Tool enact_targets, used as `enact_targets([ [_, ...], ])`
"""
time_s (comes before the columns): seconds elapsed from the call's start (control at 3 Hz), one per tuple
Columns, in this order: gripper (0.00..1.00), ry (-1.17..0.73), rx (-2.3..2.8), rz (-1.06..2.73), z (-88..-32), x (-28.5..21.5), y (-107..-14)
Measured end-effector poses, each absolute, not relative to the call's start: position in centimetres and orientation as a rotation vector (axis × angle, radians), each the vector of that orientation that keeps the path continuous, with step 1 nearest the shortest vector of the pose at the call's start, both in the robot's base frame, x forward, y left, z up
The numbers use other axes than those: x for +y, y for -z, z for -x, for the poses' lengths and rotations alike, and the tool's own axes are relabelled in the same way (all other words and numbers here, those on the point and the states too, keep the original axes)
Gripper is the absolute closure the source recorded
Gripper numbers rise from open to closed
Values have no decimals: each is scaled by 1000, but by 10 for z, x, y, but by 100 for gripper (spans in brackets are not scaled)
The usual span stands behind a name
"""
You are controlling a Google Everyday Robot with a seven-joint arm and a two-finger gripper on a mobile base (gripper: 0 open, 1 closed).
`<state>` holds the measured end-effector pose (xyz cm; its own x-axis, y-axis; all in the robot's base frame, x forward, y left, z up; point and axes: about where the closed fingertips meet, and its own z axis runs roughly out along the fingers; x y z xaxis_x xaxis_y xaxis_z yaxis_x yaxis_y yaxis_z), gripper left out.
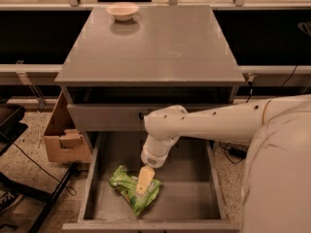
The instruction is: Place green rice chip bag into middle drawer
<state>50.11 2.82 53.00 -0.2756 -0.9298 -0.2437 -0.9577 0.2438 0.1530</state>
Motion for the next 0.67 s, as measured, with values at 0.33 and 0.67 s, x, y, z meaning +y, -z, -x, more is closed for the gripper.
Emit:
enact_targets([
  [0.33, 0, -414, 2395, 1825, -501, 28, -530],
  [0.67, 0, -427, 2375, 1829, -502, 28, -540],
])
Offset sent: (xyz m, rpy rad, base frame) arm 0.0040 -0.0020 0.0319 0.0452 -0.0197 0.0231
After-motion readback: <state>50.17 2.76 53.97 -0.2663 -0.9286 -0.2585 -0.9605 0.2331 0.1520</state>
